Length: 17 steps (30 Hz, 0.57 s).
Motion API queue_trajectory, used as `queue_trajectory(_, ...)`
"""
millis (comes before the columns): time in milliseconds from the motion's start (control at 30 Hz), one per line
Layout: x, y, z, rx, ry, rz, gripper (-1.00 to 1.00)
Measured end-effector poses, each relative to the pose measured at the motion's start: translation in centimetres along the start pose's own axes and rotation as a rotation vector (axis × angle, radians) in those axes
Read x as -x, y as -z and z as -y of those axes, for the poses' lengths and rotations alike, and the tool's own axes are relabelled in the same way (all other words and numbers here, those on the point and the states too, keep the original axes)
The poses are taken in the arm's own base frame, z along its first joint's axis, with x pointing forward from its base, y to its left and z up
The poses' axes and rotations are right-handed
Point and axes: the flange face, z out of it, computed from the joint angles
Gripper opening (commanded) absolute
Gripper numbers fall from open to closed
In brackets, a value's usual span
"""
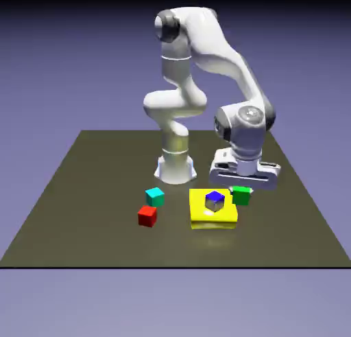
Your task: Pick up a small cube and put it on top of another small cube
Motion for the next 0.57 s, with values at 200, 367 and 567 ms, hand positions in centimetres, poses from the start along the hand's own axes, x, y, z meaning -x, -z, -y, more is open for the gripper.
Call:
queue_trajectory(200,-0.8,0.2,-6.9,-0.027,-0.137,0.031,-1.00)
queue_trajectory(367,-1.1,-2.6,-8.5,-0.036,-0.177,0.042,-1.00)
queue_trajectory(567,-1.1,-6.9,-8.4,-0.034,-0.177,0.039,1.00)
